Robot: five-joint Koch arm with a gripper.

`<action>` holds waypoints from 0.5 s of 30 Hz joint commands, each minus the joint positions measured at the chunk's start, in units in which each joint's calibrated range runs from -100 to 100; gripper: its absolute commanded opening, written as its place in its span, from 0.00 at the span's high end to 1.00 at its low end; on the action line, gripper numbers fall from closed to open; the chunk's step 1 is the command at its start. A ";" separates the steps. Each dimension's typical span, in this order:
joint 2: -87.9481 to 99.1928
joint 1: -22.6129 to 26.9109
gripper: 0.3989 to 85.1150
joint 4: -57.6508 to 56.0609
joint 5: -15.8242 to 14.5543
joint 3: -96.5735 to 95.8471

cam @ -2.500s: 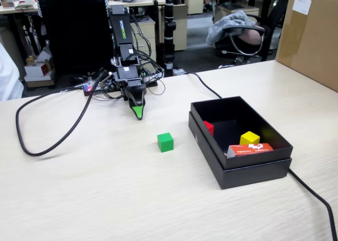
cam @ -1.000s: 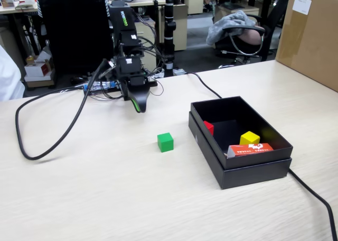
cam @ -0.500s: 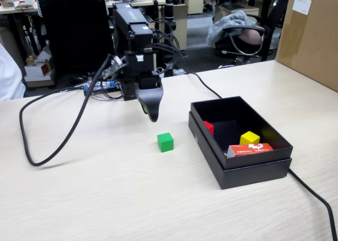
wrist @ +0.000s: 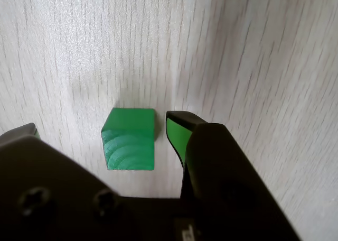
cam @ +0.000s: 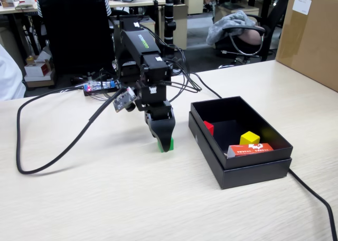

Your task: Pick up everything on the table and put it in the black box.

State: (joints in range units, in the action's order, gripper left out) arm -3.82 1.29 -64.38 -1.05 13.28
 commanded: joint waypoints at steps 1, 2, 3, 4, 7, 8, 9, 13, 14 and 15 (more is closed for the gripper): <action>-0.83 0.44 0.45 -1.41 0.15 4.58; -1.17 0.54 0.45 -1.49 0.10 4.67; -1.40 0.73 0.45 -1.58 0.05 4.67; -1.86 0.93 0.45 -1.67 -0.05 4.76; -3.35 1.27 0.45 -1.67 -0.24 5.21; -3.70 1.32 0.45 -1.75 -0.34 5.21; -3.81 1.42 0.45 -1.92 -0.34 5.30; -5.07 1.71 0.46 -2.18 -0.63 5.21; -5.30 1.71 0.48 -2.18 -0.63 5.30; -5.88 1.71 0.48 -2.18 -0.63 5.03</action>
State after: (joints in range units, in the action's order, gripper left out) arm -10.16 2.81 -64.92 -1.59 15.20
